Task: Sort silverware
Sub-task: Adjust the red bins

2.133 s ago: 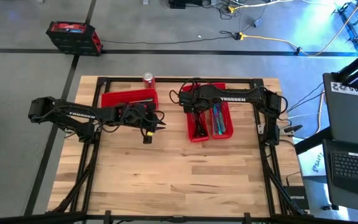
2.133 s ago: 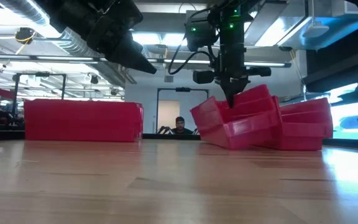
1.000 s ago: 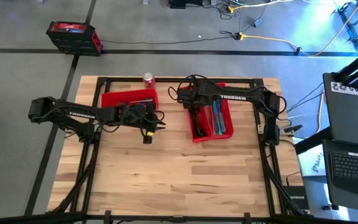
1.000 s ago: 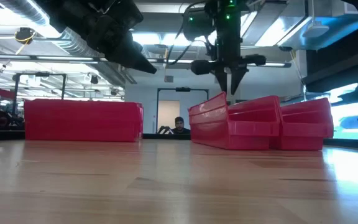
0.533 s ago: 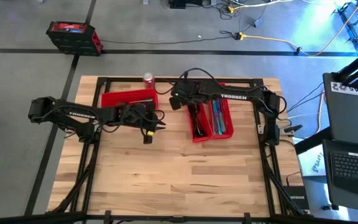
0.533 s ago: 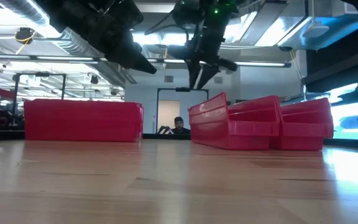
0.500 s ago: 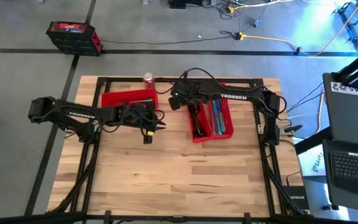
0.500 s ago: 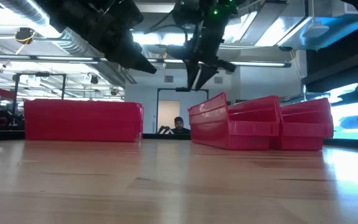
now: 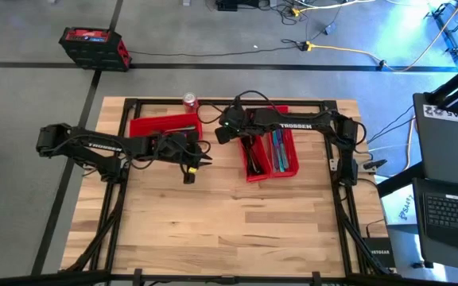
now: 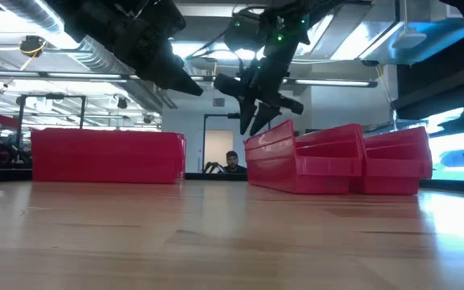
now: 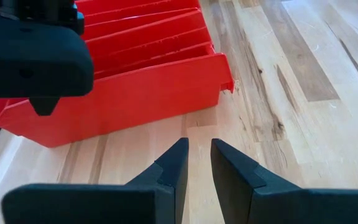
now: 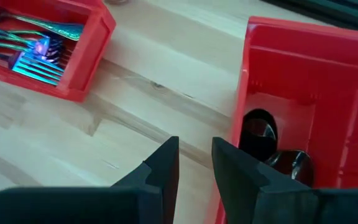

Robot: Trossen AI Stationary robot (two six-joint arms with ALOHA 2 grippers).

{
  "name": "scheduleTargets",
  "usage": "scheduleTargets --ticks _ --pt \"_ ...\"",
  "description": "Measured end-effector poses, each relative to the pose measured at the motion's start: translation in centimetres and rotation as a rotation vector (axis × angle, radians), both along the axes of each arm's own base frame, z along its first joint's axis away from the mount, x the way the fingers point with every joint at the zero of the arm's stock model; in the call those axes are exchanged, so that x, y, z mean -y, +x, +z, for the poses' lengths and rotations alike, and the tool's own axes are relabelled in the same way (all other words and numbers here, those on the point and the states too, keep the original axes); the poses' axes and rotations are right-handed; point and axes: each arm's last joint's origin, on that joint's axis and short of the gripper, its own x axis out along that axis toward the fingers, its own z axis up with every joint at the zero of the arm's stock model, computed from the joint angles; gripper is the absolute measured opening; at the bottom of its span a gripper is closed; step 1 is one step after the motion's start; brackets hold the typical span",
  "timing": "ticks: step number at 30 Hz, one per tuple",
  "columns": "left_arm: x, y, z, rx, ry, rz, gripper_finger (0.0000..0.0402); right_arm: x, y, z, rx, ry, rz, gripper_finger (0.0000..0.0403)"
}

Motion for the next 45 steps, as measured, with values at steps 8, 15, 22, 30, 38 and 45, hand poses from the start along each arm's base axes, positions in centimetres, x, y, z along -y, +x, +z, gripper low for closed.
scheduleTargets --ticks 8,15,22,30,38,45 --pt "0.0 0.0 0.0 0.0 0.0 0.0 0.0056 0.1 -0.3 -0.1 -0.028 -0.015 -0.017 0.0081" --pt "0.0 0.0 0.0 -0.001 0.0 0.0 0.0056 0.1 -0.5 -0.2 -0.043 -0.007 -0.039 0.0081" --pt "0.0 0.0 0.0 0.0 0.0 0.0 0.0056 0.0 -0.5 -0.2 -0.049 -0.002 -0.039 0.0081" --pt "0.0 0.0 0.0 0.0 0.0 0.0 0.0056 -0.4 0.0 0.0 0.007 0.054 0.001 0.0081" --pt "0.0 0.0 0.0 0.0 0.0 0.0 0.0056 -2.0 0.8 0.2 0.056 0.066 0.06 0.0081" --pt "0.0 0.0 0.0 0.0 0.0 0.0 0.0056 -2.2 0.7 2.4 0.107 0.009 0.095 0.0081"
